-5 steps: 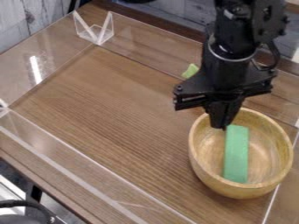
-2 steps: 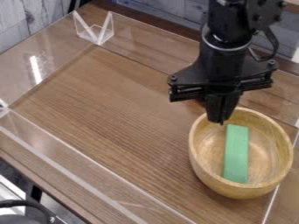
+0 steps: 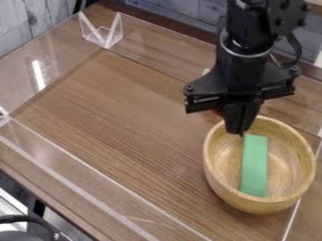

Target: Remove the green block from the brown bowl and put it on the table

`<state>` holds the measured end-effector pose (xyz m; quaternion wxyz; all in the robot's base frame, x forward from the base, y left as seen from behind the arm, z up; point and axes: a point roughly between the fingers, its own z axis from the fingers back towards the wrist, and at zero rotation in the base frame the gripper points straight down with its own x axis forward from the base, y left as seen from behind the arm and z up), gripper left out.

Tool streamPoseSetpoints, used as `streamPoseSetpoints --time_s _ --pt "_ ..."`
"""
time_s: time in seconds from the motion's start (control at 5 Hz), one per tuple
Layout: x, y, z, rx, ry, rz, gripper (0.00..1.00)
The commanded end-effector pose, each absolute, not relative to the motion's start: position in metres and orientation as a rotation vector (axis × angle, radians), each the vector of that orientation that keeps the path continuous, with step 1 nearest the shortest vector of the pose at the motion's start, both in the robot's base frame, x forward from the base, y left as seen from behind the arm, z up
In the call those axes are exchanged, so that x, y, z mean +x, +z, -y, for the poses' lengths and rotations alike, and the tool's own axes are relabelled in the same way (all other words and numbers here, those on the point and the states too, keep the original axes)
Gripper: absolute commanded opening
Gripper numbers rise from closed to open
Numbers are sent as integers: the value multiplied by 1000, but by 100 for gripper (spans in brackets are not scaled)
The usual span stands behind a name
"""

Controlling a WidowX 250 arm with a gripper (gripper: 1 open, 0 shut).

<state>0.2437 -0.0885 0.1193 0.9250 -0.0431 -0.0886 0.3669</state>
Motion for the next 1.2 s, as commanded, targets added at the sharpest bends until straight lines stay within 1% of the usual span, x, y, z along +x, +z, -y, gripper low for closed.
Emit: streamPoseSetpoints --time_s 0.0,0.2,0.4,0.6,0.8,1.0 --pt "254 131 90 -115 786 219 0" --pt "258 134 101 -93 792 206 100" --pt "248 114 116 -71 738 188 100" --pt "243 84 129 -47 652 186 0" --pt "258 72 131 -30 654 185 100" --pt "268 68 129 -13 700 179 100"
